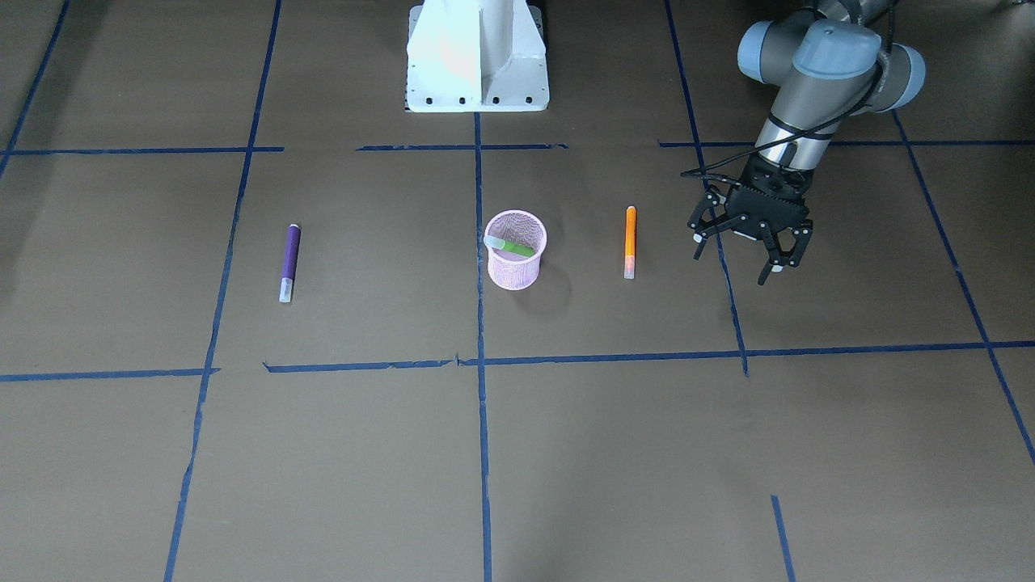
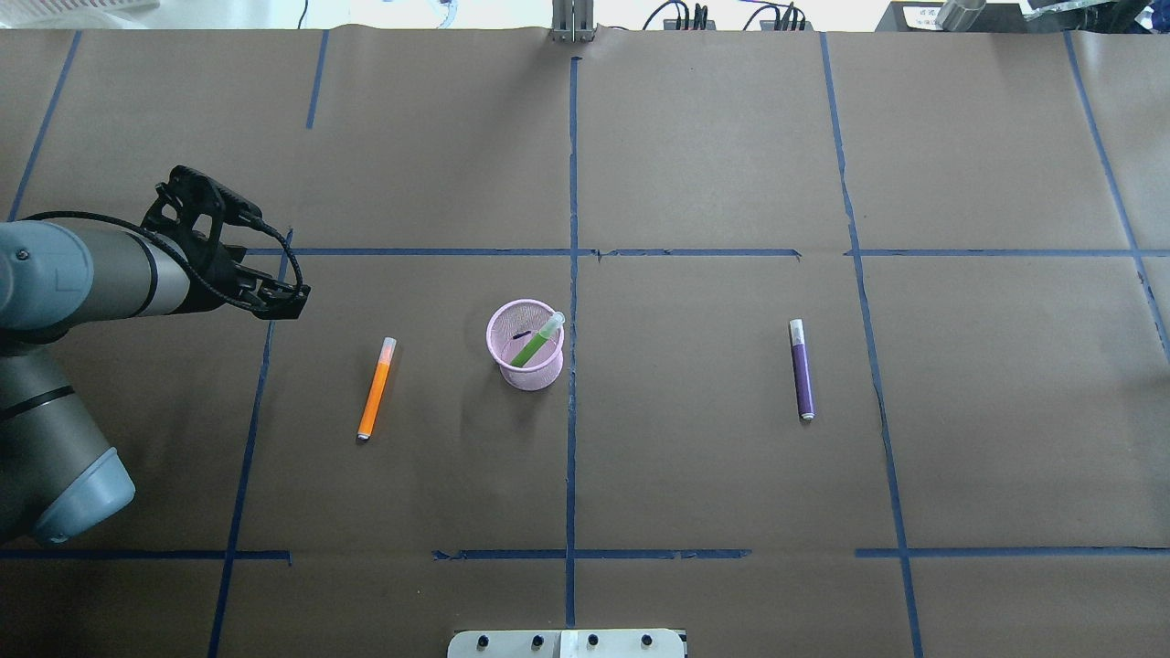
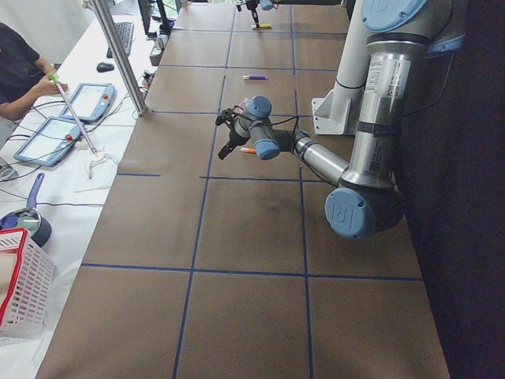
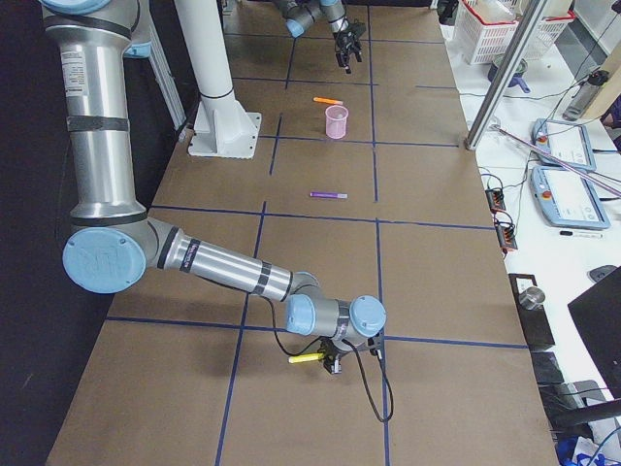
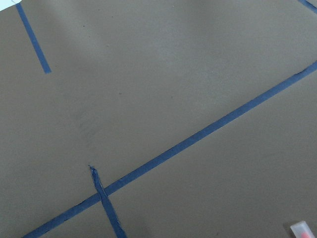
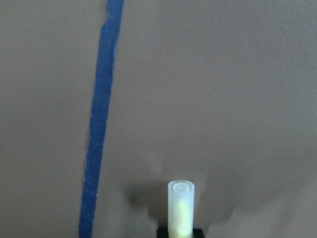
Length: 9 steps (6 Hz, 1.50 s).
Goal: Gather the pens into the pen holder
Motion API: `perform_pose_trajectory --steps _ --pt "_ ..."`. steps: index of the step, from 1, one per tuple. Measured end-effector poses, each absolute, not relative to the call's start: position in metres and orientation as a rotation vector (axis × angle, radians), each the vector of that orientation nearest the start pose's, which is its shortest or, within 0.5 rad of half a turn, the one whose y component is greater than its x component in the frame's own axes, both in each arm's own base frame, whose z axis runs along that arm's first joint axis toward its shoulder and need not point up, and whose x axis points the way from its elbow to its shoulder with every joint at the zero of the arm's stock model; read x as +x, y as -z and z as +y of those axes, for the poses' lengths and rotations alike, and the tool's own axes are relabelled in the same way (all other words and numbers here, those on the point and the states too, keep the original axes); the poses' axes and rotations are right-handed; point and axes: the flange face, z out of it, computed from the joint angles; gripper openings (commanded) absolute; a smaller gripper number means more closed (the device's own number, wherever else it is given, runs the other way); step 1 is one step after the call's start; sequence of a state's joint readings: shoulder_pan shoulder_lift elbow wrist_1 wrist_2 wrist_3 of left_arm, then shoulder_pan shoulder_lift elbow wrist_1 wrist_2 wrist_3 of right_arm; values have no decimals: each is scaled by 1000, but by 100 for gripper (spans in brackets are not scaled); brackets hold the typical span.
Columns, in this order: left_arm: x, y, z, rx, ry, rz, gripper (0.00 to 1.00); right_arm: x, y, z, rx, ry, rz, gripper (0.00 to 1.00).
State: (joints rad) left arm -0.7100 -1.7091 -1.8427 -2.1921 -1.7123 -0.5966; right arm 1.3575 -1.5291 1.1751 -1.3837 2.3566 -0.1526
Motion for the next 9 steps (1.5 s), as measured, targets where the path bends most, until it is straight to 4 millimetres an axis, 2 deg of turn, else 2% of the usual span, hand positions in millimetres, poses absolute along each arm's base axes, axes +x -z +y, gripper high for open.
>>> perform_pose_trajectory --steps 1,2,3,4,5,6,8,9 --pt "341 -390 -452 688 -311 787 100 -39 -806 -476 -180 281 -786 0" --pt "340 -389 -451 690 -312 790 100 -41 -787 -480 -143 293 -800 0" --pt "339 -388 -448 677 -323 807 100 -41 -749 -484 -73 311 -815 0" --pt "339 -388 -445 653 -329 832 100 -42 -692 -485 11 290 -822 0" --pt "338 -386 -443 640 -322 848 100 -43 -624 -487 97 244 -832 0" --pt "337 -383 -443 638 -317 857 100 -56 -557 -490 183 252 -850 0" --pt "334 -374 -445 651 -309 869 100 -109 -437 -514 291 236 -926 0" --pt "334 -373 -445 652 -309 870 100 -148 -385 -518 338 177 -980 0"
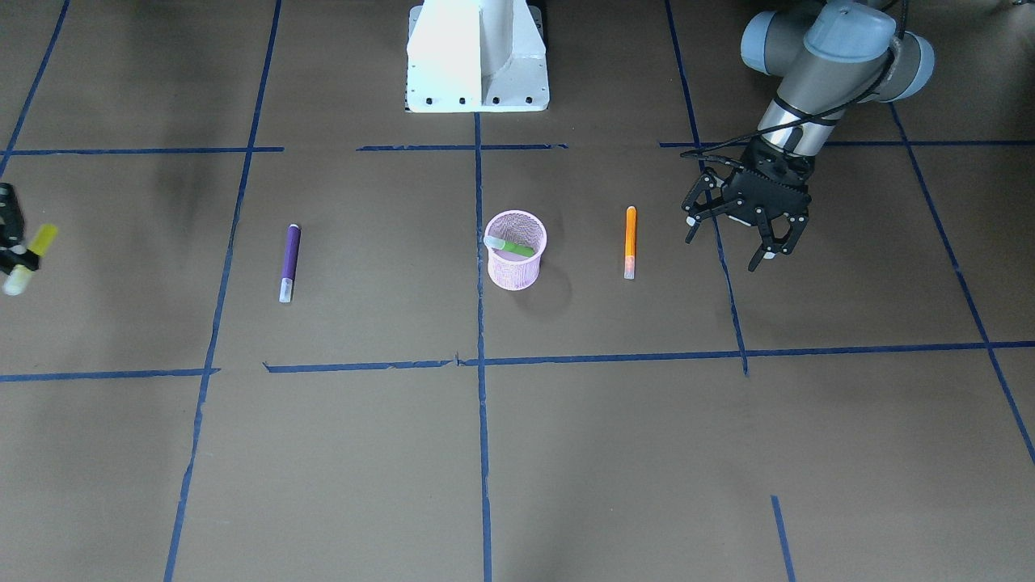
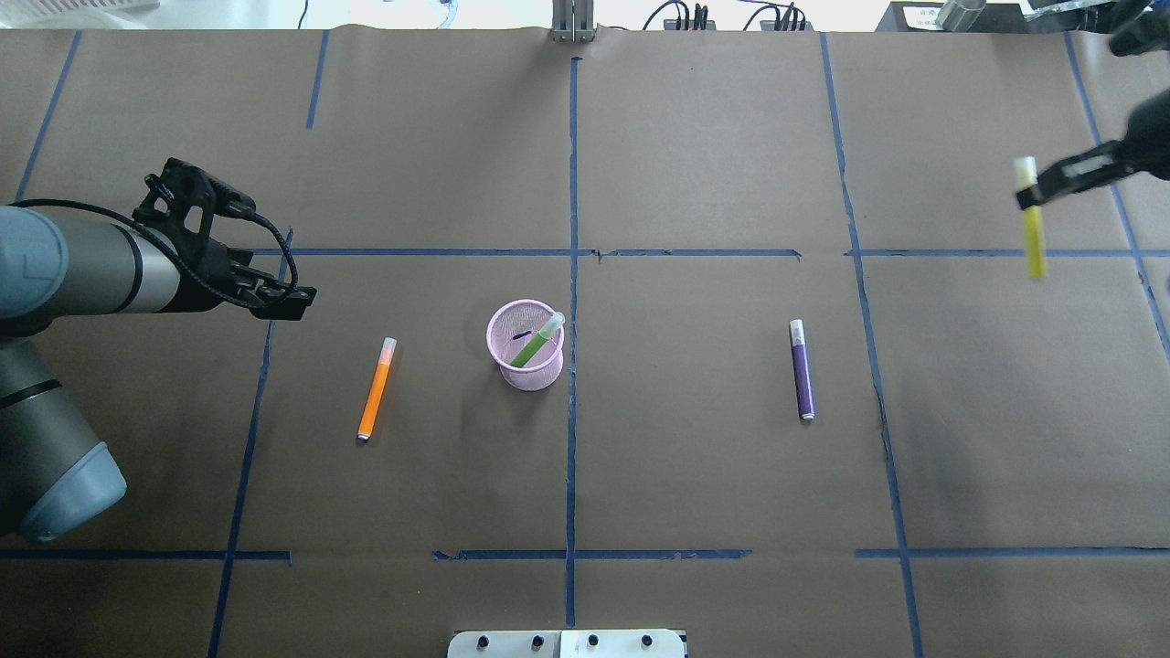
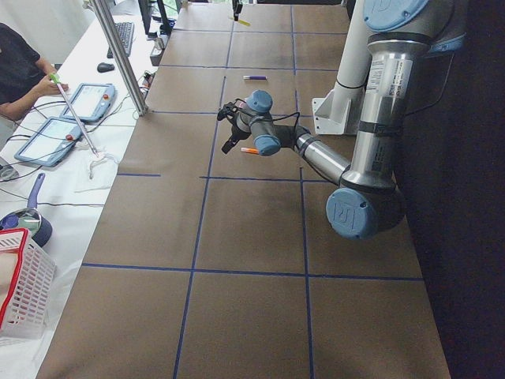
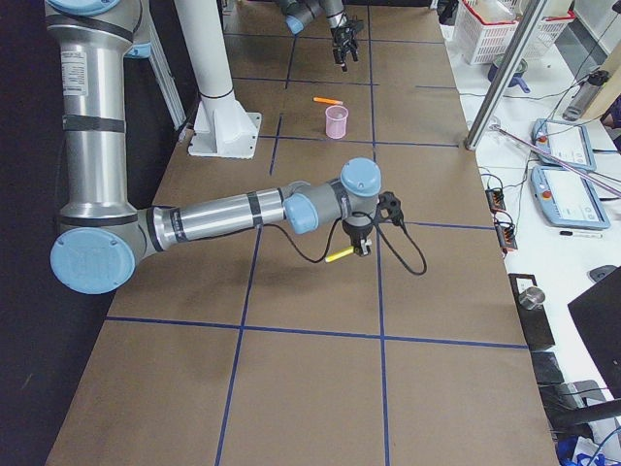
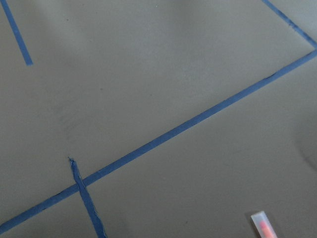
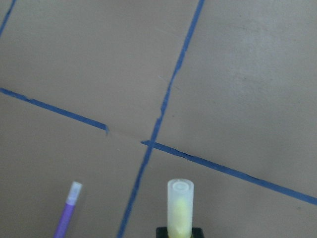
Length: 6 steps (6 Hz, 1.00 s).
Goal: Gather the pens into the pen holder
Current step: 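Carry the grasped yellow marker with the right gripper toward the pink cup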
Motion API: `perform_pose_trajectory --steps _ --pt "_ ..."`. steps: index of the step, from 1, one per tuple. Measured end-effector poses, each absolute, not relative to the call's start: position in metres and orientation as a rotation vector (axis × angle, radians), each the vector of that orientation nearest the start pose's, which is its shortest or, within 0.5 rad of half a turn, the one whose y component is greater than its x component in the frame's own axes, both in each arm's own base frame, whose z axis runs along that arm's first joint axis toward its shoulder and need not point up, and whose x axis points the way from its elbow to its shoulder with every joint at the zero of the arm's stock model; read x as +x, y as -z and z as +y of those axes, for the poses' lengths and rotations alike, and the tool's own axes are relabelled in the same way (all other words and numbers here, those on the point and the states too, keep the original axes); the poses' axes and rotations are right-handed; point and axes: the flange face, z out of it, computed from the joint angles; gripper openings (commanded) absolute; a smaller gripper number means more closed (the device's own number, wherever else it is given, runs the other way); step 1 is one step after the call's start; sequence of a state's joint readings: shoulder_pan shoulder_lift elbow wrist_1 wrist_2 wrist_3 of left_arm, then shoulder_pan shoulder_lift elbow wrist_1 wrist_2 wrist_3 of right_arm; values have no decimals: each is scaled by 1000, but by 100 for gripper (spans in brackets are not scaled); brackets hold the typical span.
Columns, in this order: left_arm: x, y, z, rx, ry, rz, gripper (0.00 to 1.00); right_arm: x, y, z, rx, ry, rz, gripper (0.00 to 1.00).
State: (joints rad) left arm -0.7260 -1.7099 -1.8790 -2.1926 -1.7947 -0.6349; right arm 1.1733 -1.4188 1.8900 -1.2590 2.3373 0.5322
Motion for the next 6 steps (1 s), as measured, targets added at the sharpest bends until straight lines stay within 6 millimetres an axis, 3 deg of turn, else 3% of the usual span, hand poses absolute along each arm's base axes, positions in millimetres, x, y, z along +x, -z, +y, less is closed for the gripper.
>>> perform_pose_trajectory --steps 2,5,6 --pt "342 -361 -452 659 -310 878 100 -216 -314 -500 474 -34 -1075 0" --pt "376 -304 -474 521 -291 790 100 -333 -242 -429 684 -237 -1091 0" --pt "381 -297 -475 480 -291 776 100 -378 -214 -404 758 -274 -1046 1"
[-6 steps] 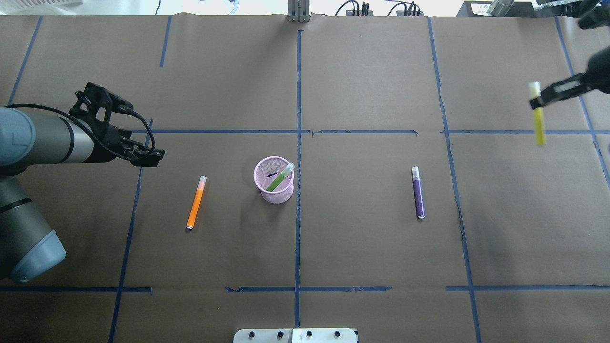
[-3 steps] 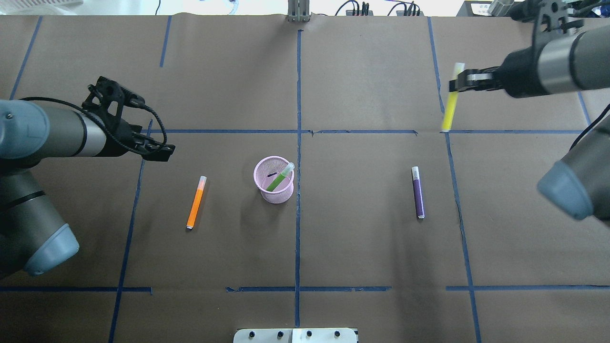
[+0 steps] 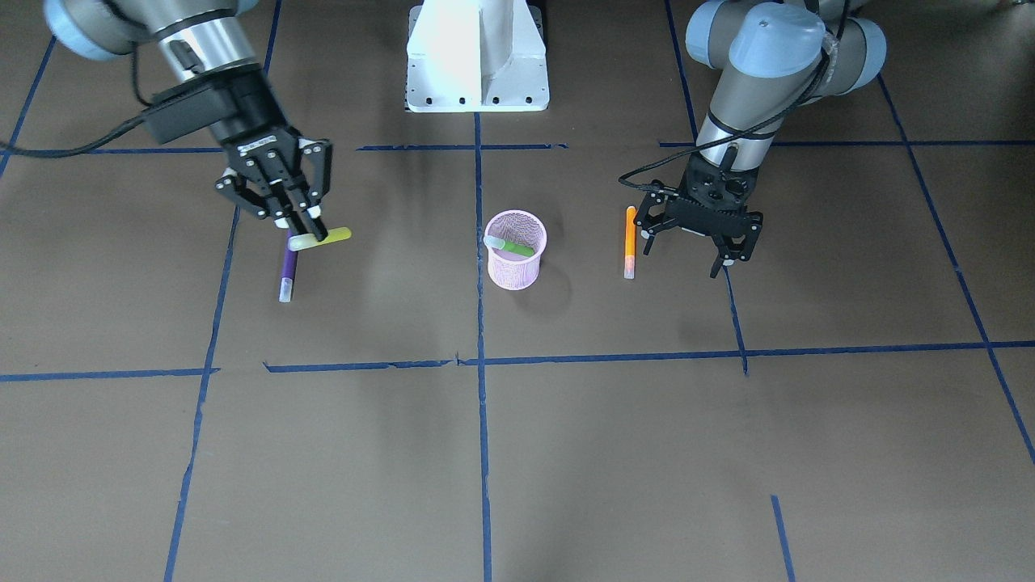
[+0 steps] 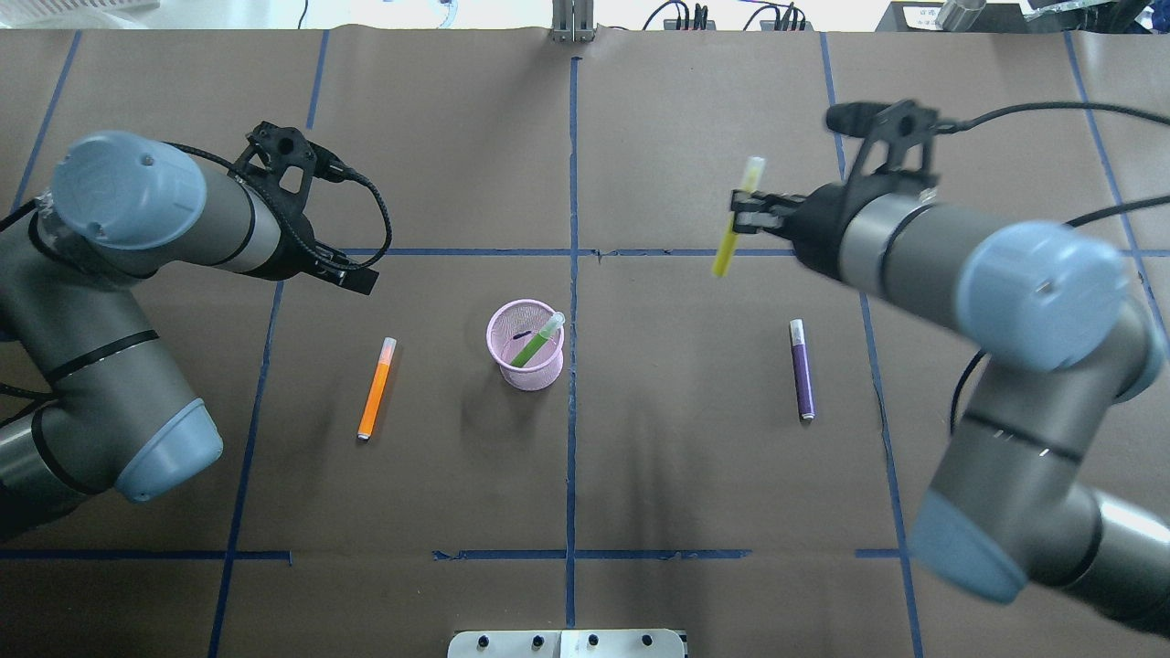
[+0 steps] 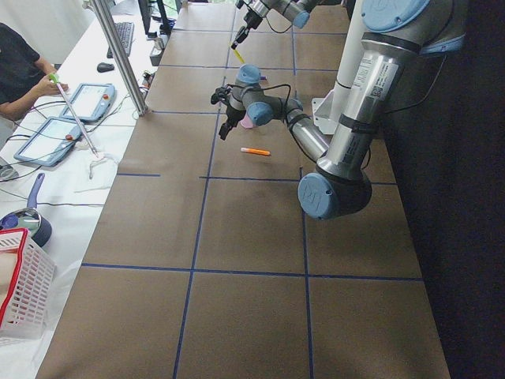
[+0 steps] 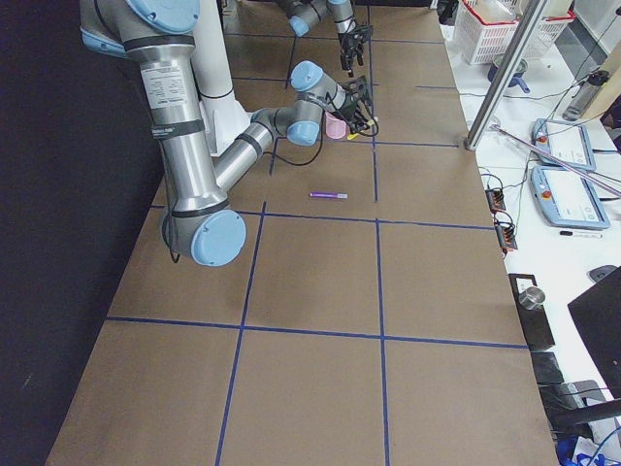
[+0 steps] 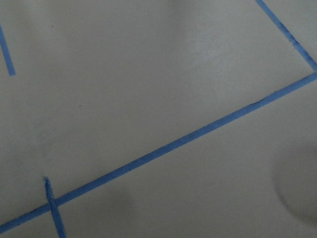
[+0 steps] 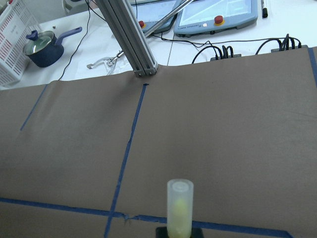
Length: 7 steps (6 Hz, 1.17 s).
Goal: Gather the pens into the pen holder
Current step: 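Lower the yellow marker into the pink cup and open the right gripper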
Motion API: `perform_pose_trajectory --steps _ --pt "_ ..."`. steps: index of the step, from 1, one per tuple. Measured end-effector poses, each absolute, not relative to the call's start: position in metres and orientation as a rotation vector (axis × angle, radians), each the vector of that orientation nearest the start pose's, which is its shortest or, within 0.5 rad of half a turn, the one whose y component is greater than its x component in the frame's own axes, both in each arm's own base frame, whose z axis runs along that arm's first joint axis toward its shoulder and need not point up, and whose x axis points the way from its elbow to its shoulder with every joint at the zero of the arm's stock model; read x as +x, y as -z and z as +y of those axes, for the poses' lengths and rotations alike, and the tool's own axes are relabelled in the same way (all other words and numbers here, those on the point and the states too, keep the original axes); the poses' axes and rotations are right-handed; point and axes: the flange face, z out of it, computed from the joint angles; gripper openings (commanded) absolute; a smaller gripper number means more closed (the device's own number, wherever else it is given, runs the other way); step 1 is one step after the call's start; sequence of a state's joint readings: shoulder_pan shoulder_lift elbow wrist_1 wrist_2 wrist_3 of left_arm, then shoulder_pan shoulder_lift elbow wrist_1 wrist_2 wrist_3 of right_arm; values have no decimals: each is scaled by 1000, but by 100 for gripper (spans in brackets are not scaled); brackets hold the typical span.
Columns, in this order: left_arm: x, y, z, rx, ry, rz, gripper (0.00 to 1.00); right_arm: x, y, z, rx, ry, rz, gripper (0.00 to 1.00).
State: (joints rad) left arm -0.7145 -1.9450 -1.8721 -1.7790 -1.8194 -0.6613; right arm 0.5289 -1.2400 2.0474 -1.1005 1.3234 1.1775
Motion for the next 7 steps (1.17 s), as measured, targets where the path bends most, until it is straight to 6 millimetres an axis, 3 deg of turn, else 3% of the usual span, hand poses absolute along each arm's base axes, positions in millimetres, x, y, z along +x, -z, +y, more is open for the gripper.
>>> perform_pose_trajectory --steps 1,3,5,7 --pt "384 -296 -475 460 -293 773 100 -421 -185 -372 825 -300 -1002 1" --pt "386 -299 -476 446 -292 768 100 -488 -155 -318 953 -370 -954 1" --pt "386 -299 -476 447 -292 769 100 -520 -144 -309 980 -392 -940 0" --pt "386 -298 -476 444 -279 774 100 -528 -141 -310 977 -367 -934 1"
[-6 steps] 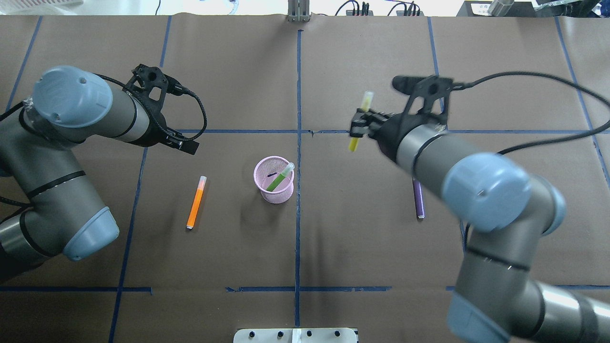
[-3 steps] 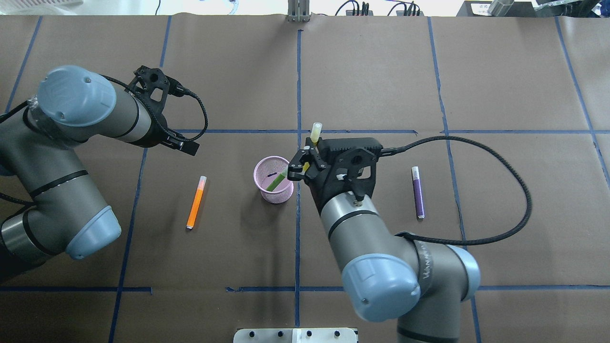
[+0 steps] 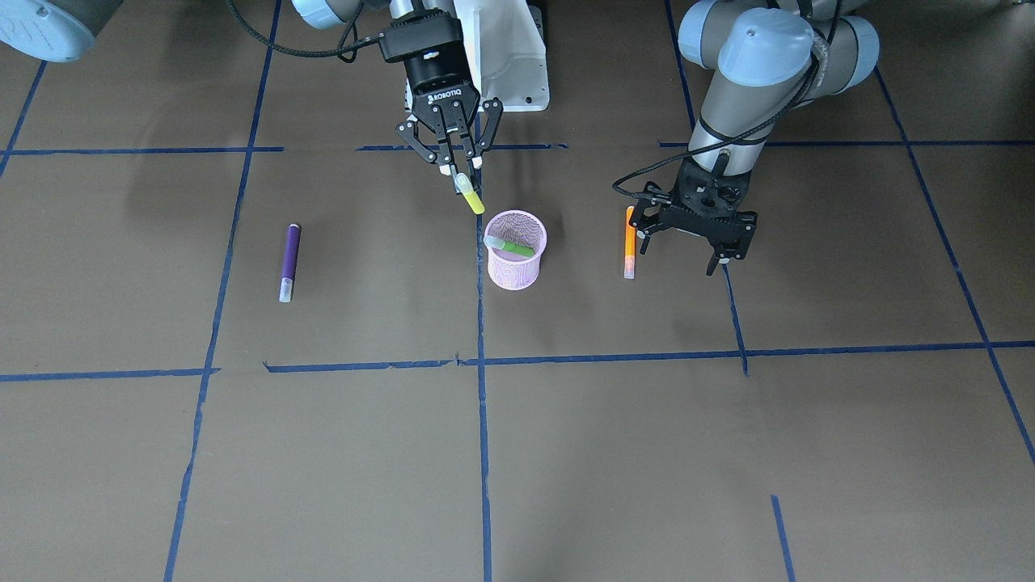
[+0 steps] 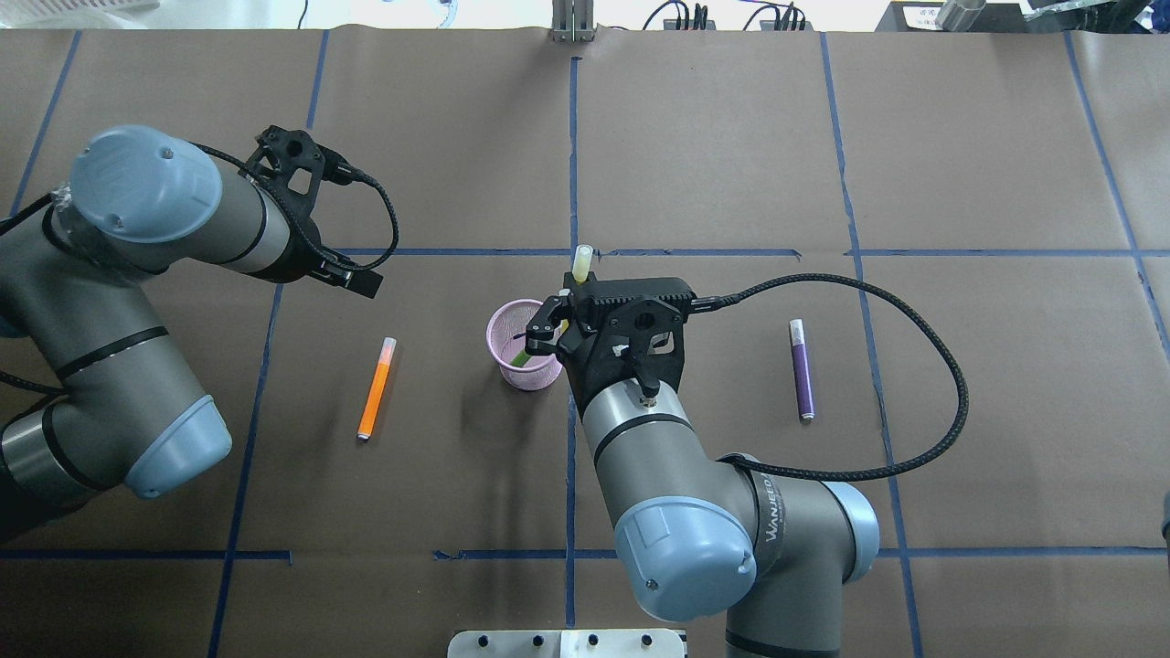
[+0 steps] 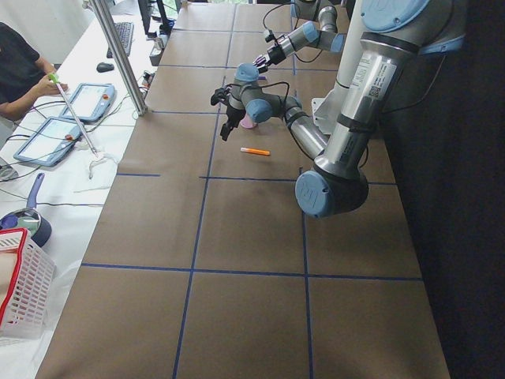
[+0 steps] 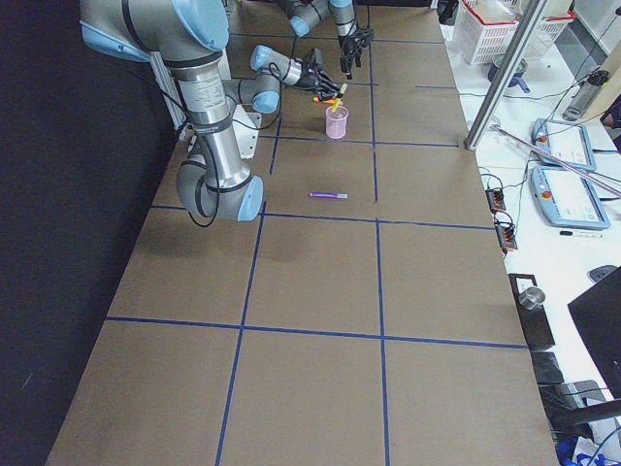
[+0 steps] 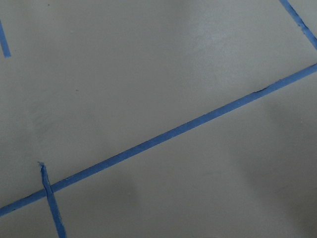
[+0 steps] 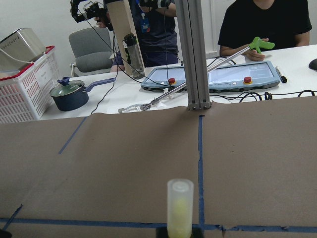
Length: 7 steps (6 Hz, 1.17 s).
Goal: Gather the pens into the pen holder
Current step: 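Lower the yellow marker into the pink cup and open the right gripper, then grasp the orange marker with the left gripper while the right gripper withdraws from the cup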
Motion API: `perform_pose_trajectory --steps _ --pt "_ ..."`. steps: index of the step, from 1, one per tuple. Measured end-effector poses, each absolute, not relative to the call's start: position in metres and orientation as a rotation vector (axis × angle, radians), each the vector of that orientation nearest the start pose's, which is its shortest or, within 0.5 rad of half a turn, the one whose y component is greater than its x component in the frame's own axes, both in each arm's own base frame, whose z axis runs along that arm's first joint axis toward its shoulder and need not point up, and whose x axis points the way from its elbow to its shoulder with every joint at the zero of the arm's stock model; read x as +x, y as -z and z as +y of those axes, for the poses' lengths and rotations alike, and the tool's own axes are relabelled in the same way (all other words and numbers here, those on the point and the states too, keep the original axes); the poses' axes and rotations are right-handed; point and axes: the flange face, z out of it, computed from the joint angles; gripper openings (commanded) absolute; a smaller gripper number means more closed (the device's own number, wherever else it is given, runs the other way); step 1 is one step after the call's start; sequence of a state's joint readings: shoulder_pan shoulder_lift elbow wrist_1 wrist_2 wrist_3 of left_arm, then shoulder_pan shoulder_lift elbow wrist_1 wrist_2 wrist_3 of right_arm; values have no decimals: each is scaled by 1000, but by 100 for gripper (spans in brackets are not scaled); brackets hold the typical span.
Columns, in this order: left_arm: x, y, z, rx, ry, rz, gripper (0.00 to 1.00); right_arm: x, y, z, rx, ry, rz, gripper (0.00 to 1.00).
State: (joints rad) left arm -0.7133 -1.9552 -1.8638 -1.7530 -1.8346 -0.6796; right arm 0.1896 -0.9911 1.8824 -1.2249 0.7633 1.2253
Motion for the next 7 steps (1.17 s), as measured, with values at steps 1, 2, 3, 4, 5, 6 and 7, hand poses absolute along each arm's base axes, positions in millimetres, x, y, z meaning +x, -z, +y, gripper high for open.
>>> perform_pose_trajectory --steps 1,2,3,4,5,6,7 --pt "385 -297 -475 442 -272 777 100 -537 -138 -311 972 -349 -930 1" --pt "385 -296 -475 442 -270 778 100 -553 -133 -314 969 -339 -921 2" --pt "385 -296 -475 442 -269 779 100 -568 -127 -317 967 -334 -914 3" --pt "385 -296 -475 442 -269 780 100 -577 -125 -319 964 -330 -908 36" --pt "385 -296 -475 442 -268 780 100 -584 -123 -320 960 -326 -905 98" --pt "385 -297 -475 442 -269 780 100 -587 -121 -323 954 -323 -907 99" --pt "387 -298 -475 439 -270 779 100 -588 -118 -324 941 -318 -917 99"
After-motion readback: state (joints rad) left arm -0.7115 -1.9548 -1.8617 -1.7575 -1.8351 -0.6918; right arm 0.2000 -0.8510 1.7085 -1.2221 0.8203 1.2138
